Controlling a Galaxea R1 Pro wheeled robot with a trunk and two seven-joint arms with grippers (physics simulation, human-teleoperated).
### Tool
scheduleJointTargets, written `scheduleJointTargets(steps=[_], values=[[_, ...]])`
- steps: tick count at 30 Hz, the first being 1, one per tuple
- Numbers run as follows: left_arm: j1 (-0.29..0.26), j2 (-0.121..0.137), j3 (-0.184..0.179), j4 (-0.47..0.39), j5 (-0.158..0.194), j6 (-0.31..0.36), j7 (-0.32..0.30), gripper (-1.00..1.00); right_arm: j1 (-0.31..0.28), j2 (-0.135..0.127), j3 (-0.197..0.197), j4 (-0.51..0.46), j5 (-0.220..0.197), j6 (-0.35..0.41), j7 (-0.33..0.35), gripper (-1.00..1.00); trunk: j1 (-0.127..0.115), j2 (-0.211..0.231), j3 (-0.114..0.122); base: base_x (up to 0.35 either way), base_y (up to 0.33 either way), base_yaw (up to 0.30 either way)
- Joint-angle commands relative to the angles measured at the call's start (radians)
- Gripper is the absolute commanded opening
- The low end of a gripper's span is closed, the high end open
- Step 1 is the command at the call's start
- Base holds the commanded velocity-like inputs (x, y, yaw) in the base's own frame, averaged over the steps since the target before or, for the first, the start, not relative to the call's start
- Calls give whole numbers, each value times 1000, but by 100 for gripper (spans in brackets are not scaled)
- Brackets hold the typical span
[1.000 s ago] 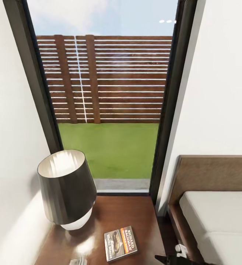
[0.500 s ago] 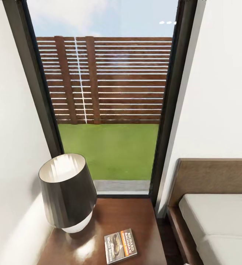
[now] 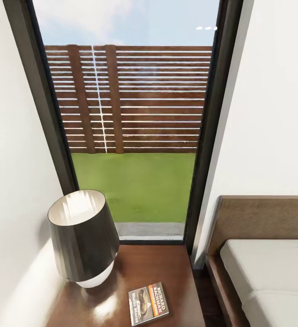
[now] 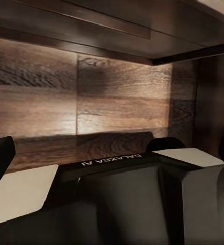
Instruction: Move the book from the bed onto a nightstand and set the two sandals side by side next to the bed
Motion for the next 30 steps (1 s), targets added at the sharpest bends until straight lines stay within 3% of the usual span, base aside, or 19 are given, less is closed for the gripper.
scheduleJointTargets(steps=[1,30], values=[[-1,0,-8,1,4,-7,-2,100,-1,0,6,3,-10,4,5,100,0,-1,-1,0,0,0],[-1,-2,-10,2,7,-5,0,100,-1,9,6,3,-11,3,-5,100,0,-1,-1,0,0,0]])
